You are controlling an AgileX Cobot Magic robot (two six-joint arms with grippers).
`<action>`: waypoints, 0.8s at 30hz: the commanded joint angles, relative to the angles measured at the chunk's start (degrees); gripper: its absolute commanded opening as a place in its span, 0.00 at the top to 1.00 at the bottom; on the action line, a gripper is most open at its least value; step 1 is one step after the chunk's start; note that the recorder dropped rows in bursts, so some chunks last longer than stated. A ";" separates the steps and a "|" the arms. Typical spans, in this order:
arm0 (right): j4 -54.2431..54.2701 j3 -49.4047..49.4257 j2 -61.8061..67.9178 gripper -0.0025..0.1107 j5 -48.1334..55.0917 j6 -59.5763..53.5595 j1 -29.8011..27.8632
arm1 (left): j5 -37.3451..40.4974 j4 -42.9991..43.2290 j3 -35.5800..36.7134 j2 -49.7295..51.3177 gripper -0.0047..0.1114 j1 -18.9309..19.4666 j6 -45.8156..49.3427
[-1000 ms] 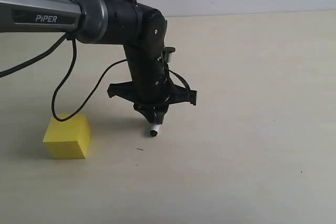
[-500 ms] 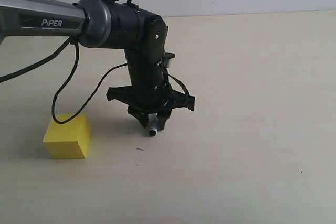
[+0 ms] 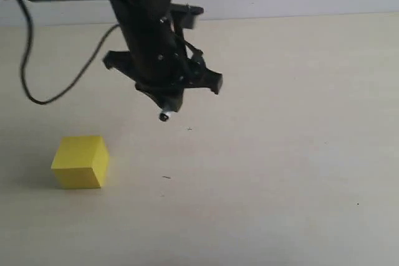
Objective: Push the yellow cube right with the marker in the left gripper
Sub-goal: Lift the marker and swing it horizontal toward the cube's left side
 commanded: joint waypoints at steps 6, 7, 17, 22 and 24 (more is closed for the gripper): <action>0.06 0.24 -0.38 0.98 -0.21 -0.20 -0.47 | 4.60 13.13 28.37 -31.01 0.96 10.35 0.16; 0.06 0.24 -0.38 0.98 -0.21 -0.20 -0.47 | 5.02 13.13 30.24 -34.45 0.96 13.08 0.89; 0.06 0.24 -0.38 0.98 -0.21 -0.20 -0.47 | 9.85 12.37 35.46 -50.96 0.96 28.75 28.38; 0.06 0.24 -0.38 0.98 -0.21 -0.20 -0.47 | 9.85 18.75 36.73 -47.67 0.96 31.08 34.42; 0.06 0.24 -0.38 0.98 -0.21 -0.20 -0.47 | 9.85 20.67 36.73 -44.77 0.96 32.74 33.99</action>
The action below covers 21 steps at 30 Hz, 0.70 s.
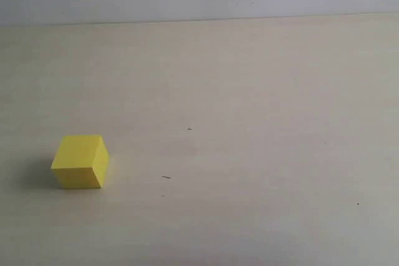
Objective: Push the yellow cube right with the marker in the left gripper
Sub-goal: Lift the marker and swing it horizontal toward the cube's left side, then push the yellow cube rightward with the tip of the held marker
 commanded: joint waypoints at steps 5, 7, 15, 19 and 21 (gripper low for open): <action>0.06 0.24 -0.38 0.98 -0.21 -0.20 -0.47 | -0.18 1.01 0.44 13.14 0.96 4.68 12.84; 0.06 0.24 -0.38 0.98 -0.21 -0.20 -0.47 | -1.59 0.99 0.44 16.49 0.96 4.68 15.62; 0.06 0.24 -0.38 0.98 -0.21 -0.20 -0.47 | -20.19 -2.58 0.44 29.92 0.96 9.40 40.93; 0.06 0.24 -0.38 0.98 -0.21 -0.20 -0.47 | -24.63 -4.32 1.28 33.26 0.96 12.24 56.32; 0.06 0.24 -0.38 0.98 -0.21 -0.20 -0.47 | -27.99 -3.41 2.57 33.38 0.96 12.63 62.63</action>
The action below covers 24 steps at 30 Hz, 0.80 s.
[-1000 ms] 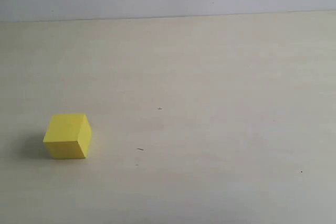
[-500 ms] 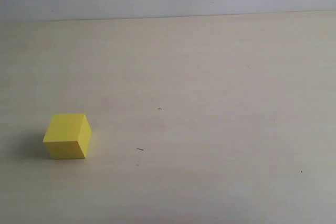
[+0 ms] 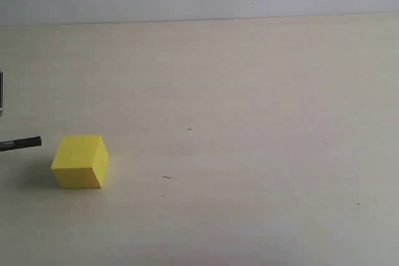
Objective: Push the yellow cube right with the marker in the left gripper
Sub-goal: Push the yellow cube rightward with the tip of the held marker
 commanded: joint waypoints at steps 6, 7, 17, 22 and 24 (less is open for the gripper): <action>0.06 0.24 -0.38 0.98 -0.21 -0.20 -0.47 | -10.74 -1.55 4.97 0.54 0.96 0.99 13.66; 0.06 0.24 -0.38 0.98 -0.21 -0.20 -0.47 | -10.32 -1.80 4.97 0.54 0.96 0.99 14.03; 0.06 0.24 -0.38 0.98 -0.21 -0.20 -0.47 | -9.70 -8.53 4.42 0.54 0.96 -13.55 13.58; 0.06 0.24 -0.38 0.98 -0.21 -0.20 -0.47 | -7.24 -4.15 3.90 0.43 0.96 -13.92 4.94; 0.06 0.24 -0.38 0.98 -0.21 -0.20 -0.47 | -4.13 -3.40 3.90 0.43 0.96 -12.39 4.38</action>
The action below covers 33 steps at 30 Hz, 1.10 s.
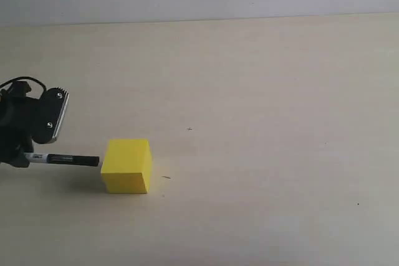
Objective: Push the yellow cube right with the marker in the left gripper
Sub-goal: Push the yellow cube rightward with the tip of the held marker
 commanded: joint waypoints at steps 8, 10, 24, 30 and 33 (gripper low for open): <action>0.06 0.24 -0.38 0.98 -0.21 -0.20 -0.47 | 6.81 -2.24 -0.31 -0.02 0.96 -2.40 -1.76; 0.06 0.24 -0.38 0.98 -0.21 -0.20 -0.47 | 6.33 -2.38 -1.17 0.48 0.96 -6.87 -2.04; 0.06 0.24 -0.38 0.98 -0.21 -0.20 -0.47 | 16.37 -2.23 -7.81 4.64 0.96 -13.79 -13.92; 0.06 0.24 -0.38 0.98 -0.21 -0.20 -0.47 | 7.72 -6.52 -7.81 4.86 0.96 -14.71 -14.02; 0.06 0.24 -0.38 0.98 -0.21 -0.20 -0.47 | 0.37 -7.89 -9.08 5.24 0.96 -17.23 -13.89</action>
